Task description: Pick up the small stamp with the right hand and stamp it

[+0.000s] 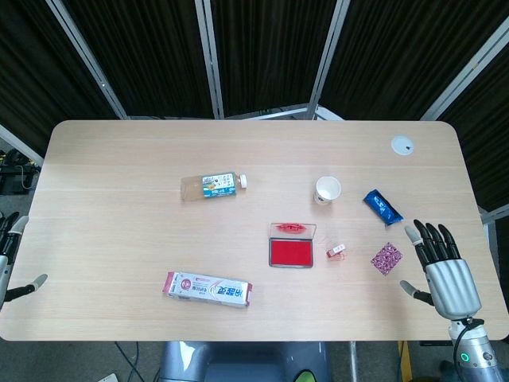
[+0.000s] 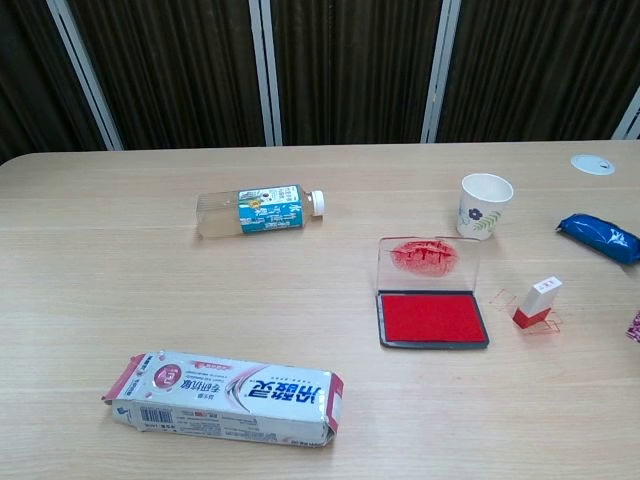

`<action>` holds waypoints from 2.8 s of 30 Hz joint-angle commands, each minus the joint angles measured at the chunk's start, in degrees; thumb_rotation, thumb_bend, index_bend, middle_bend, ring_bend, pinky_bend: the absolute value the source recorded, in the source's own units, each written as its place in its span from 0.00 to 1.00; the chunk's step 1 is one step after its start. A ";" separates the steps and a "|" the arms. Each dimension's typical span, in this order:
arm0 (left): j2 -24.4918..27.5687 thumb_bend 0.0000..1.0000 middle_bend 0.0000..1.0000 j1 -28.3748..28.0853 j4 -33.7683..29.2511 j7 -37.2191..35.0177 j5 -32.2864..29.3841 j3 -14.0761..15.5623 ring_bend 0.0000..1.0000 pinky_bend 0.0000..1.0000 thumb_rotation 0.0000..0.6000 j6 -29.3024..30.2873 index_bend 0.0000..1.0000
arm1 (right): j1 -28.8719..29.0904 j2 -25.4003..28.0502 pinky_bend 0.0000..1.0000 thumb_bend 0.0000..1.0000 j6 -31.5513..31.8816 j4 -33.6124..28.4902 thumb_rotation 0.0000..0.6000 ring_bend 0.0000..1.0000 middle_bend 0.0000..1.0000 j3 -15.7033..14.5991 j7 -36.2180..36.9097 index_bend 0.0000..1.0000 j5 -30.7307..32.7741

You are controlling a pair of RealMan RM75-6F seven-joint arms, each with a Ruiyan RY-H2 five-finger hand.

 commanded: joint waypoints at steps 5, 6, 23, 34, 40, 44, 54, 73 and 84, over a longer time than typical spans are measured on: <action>0.22 0.00 0.00 0.27 0.14 -0.64 -0.41 -0.26 0.00 0.00 1.00 0.32 0.00 | 0.74 -0.51 0.10 0.00 -0.93 0.89 1.00 0.04 0.00 0.88 0.59 0.00 -1.06; 0.21 0.00 0.00 0.27 0.18 -0.68 -0.50 -0.38 0.00 0.00 1.00 0.39 0.00 | 1.45 -0.89 0.24 0.00 -1.65 1.53 1.00 0.15 0.00 1.29 1.03 0.00 -1.22; -2.73 0.00 0.00 -0.95 1.66 5.03 -4.63 -1.61 0.00 0.00 1.00 -2.31 0.00 | 21.26 -10.61 1.00 0.00 -25.08 23.30 1.00 0.81 0.22 0.15 10.16 0.18 -8.69; -4.34 0.00 0.00 -1.47 3.55 6.21 -6.13 -2.03 0.00 0.00 1.00 -3.36 0.00 | 24.67 -14.92 1.00 0.13 -26.04 30.57 1.00 0.81 0.32 -2.38 12.67 0.30 -11.37; -4.86 0.00 0.00 -1.71 3.94 6.80 -6.28 -2.01 0.00 0.00 1.00 -3.71 0.00 | 25.40 -17.78 1.00 0.17 -24.92 35.58 1.00 0.81 0.36 -3.90 12.80 0.35 -12.72; -5.05 0.00 0.00 -1.78 4.00 7.12 -6.16 -1.99 0.00 0.00 1.00 -3.64 0.00 | 25.94 -19.66 1.00 0.19 -24.64 38.72 1.00 0.81 0.37 -4.57 12.82 0.36 -12.94; -5.18 0.00 0.00 -1.92 4.28 7.24 -6.62 -2.07 0.00 0.00 1.00 -4.02 0.00 | 26.30 -22.15 1.00 0.22 -23.79 43.93 1.00 0.81 0.41 -5.97 14.65 0.40 -12.61; -5.41 0.00 0.00 -2.10 4.42 7.53 -6.97 -2.02 0.00 0.00 1.00 -4.40 0.00 | 26.16 -24.52 1.00 0.38 -20.22 48.21 1.00 0.81 0.53 -7.35 18.84 0.53 -11.68; -5.47 0.00 0.00 -2.16 4.32 7.68 -6.73 -1.80 0.00 0.00 1.00 -4.50 0.00 | 30.56 -19.01 1.00 0.44 -21.10 33.70 1.00 0.81 0.54 -5.02 14.29 0.53 -11.40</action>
